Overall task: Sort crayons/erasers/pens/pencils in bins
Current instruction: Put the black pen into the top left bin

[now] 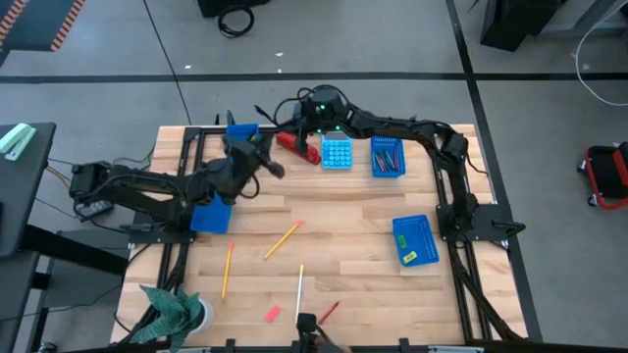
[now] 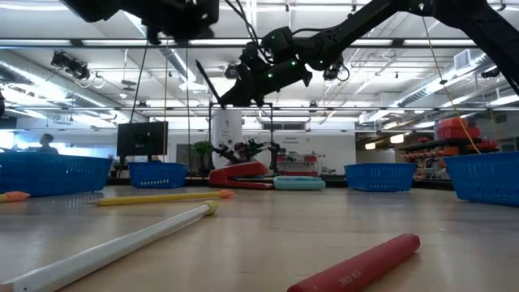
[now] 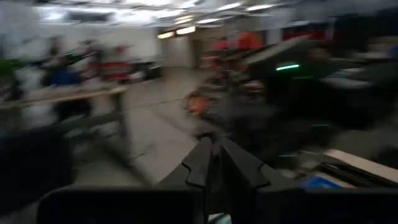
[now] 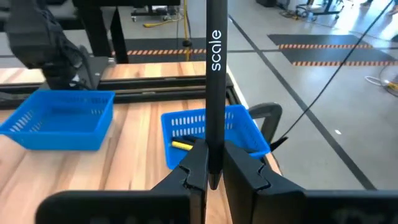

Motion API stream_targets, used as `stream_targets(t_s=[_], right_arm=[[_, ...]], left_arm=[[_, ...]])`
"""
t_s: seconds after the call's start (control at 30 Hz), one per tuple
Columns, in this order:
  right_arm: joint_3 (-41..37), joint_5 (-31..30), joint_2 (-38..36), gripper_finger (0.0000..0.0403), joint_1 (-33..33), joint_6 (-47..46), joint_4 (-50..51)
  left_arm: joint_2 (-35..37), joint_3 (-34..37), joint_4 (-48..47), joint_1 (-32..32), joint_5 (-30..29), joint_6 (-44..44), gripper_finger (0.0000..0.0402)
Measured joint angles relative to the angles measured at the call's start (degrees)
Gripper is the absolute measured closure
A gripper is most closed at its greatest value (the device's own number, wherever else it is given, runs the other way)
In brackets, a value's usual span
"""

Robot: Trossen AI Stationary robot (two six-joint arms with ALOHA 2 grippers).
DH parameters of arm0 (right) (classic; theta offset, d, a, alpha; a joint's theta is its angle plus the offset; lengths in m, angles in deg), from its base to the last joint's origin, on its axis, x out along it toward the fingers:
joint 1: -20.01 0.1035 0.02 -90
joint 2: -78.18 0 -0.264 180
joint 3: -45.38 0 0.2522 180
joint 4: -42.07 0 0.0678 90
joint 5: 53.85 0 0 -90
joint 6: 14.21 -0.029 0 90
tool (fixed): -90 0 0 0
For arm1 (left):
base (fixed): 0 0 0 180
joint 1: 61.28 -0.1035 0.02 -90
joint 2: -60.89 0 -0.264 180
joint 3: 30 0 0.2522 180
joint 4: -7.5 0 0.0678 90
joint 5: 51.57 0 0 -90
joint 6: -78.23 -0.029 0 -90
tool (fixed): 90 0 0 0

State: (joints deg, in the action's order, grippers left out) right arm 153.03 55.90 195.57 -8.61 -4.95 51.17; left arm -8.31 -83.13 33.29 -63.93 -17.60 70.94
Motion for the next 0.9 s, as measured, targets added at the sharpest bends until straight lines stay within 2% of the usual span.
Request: stream_targets(t_s=[0.07,0.17,0.27,0.43,0.7,0.9], right_arm=[[0.0,0.5,-0.5,0.0361,-0.2,0.2,-0.3],[0.0,1.0,-1.4,0.0361,-0.2,0.6,-0.2],[0.0,1.1,-2.3,0.0361,-0.5,1.4,0.1],[0.1,3.7,-3.1,0.0361,-0.6,3.3,0.5],[0.0,4.6,-3.1,0.0361,0.3,5.2,-0.2],[0.0,5.0,-3.2,0.0361,0.7,5.0,-0.2]], left_arm=[[0.0,0.0,-0.1,-0.8,-3.7,1.5,0.0352],[0.1,0.0,-0.2,-1.0,-4.1,1.7,0.033],[0.3,0.0,-0.5,-1.0,-4.5,2.0,0.0297],[0.3,0.0,-0.8,-2.5,-8.8,2.3,0.0234],[-0.3,0.0,-2.3,-7.6,-7.1,4.0,0.0154],[-1.4,0.0,-1.8,-11.2,-0.1,7.6,0.0124]])
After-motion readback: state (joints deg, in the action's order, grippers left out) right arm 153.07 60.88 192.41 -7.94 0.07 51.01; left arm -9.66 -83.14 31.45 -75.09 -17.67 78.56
